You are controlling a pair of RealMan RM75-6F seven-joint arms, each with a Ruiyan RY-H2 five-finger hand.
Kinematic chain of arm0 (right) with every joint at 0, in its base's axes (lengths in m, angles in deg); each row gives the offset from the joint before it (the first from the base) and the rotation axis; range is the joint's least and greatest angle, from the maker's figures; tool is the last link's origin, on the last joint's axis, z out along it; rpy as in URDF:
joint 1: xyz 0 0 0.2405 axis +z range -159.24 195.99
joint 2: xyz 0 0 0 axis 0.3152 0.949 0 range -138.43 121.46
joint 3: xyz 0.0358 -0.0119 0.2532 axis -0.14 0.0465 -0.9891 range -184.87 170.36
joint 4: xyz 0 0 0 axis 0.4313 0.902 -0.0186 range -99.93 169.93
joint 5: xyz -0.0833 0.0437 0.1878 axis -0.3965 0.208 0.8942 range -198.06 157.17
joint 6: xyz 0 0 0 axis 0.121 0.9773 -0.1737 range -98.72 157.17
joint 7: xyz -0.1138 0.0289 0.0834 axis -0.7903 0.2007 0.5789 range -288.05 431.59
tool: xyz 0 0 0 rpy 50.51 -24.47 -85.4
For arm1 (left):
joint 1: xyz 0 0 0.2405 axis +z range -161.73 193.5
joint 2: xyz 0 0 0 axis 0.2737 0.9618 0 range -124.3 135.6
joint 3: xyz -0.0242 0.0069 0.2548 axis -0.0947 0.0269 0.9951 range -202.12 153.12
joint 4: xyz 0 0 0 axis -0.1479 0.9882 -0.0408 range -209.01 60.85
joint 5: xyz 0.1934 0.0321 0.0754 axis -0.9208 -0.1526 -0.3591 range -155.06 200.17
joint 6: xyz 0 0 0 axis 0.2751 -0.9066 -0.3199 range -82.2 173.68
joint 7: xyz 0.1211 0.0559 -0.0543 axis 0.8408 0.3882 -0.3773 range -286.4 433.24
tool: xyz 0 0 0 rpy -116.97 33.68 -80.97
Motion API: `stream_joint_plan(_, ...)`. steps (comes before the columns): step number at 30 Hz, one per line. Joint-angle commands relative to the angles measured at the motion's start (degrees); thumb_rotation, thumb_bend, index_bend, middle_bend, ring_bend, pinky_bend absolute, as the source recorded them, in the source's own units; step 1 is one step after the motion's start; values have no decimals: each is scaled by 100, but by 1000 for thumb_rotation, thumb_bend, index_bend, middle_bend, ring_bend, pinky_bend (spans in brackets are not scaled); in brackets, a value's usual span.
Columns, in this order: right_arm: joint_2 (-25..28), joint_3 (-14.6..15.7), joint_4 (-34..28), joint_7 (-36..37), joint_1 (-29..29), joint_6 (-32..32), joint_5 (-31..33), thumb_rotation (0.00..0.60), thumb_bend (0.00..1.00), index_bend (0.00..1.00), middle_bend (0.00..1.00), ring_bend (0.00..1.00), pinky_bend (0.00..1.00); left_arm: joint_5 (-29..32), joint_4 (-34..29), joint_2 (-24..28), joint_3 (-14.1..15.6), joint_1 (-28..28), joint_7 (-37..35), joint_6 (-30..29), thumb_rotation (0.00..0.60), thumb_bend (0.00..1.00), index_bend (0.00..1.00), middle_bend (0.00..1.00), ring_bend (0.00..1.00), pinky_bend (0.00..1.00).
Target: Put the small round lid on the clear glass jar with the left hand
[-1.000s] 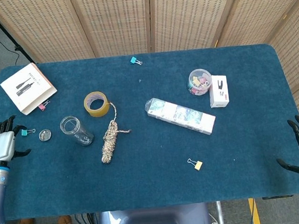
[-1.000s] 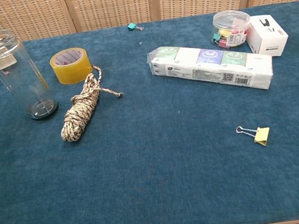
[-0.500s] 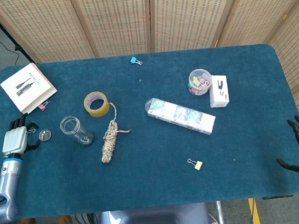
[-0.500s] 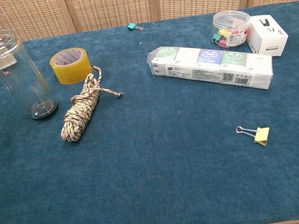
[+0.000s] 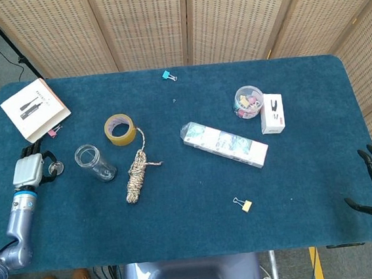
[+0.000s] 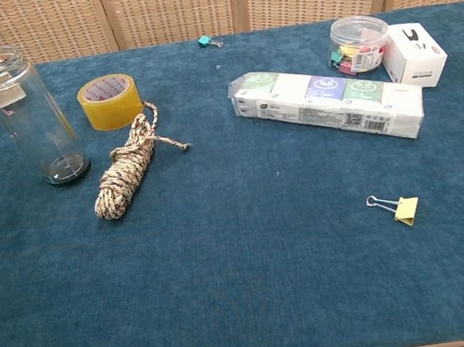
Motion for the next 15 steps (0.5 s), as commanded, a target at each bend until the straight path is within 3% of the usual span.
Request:
stream_joint_plan(1, -1, -1, 1, -5, 6, -8, 3, 600, 0, 34, 0, 0, 0, 34, 9, -22, -6, -10, 60, -1, 600, 361, 490, 0, 0, 0)
stream_joint_plan(5, -2, 7, -5, -12, 10, -26, 8, 600, 0, 34, 0, 0, 0, 119, 60, -85, -4, -18, 216, 34, 600, 414, 493, 0, 0, 0)
stream_joint_plan(15, 11, 16, -30, -17, 11, -47, 17, 600, 0, 34, 0, 0, 0, 323, 64, -121, -50, -18, 495, 83, 600, 438, 518, 0, 0, 0)
